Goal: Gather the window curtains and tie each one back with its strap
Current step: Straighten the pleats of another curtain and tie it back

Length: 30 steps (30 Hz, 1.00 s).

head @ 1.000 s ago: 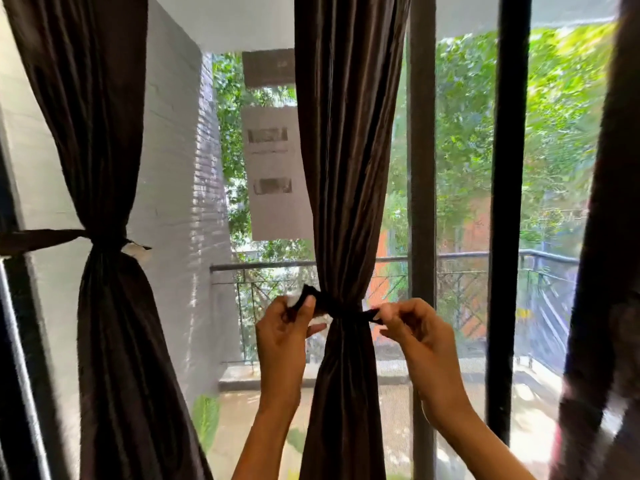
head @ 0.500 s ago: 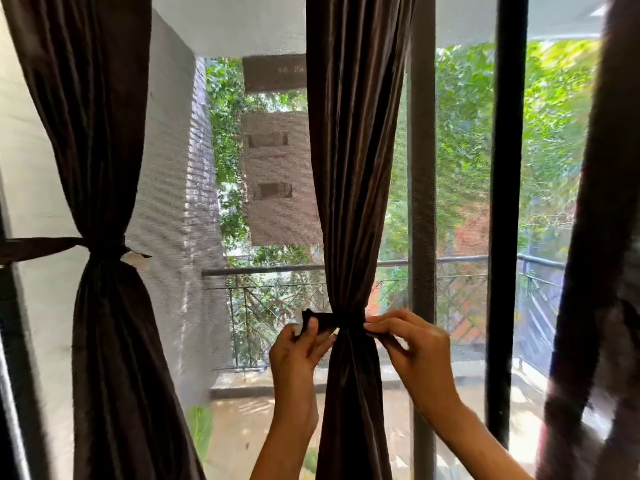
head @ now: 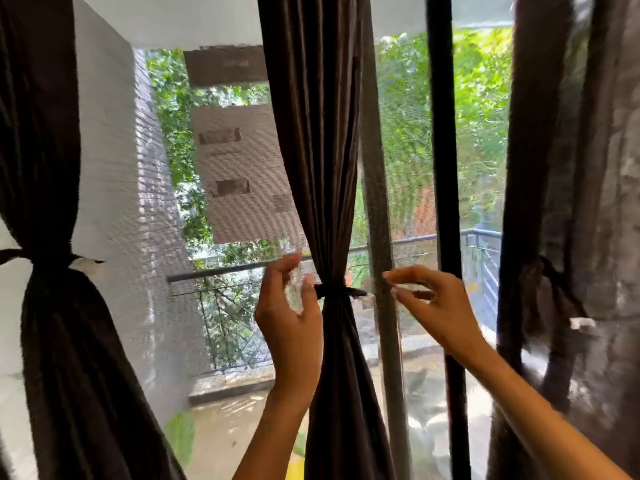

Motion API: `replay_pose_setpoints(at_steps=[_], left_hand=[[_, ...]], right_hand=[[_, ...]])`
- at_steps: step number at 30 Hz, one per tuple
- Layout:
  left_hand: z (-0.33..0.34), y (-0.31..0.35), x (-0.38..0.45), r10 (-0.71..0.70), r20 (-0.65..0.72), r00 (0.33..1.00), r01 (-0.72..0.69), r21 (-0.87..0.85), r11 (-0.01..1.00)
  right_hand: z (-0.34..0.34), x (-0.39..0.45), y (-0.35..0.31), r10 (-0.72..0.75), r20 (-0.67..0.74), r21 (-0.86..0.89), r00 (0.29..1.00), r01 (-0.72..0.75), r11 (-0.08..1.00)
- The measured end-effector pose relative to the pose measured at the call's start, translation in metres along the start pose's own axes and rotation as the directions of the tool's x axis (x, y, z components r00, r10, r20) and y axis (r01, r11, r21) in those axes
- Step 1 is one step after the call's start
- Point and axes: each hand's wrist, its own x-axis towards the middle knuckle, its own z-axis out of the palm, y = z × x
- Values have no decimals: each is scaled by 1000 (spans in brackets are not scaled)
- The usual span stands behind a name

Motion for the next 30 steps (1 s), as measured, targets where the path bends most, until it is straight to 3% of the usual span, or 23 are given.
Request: replay_pose_setpoints(at_steps=[4,7,11,19,23,30], left_hand=[[45,45,4,117,52,992,-115,-37,993],[96,80,6,126,141,982,-113,-98,989],[177,140,7,97,162,982,-69,-167,984],[310,239,49,77,166,983,-54,-139,989],[349,264,77,66,118,991,-61,-44,997],[397,279,125,220,108,970,-234,140,962]], right_hand=[[-61,16,-13,-89,-67,-129,994,80,988],[-126,41,-25,-191,-155,-219,969,155,963],[-242,76,-41,-326,-283,-339,902,224,914],[-441,161,-51,-373,-525,-392,765,171,904],[-479,206,-49,-292,-538,-385,790,78,919],[-487,265,-45,-291,-486,-439,824,58,897]])
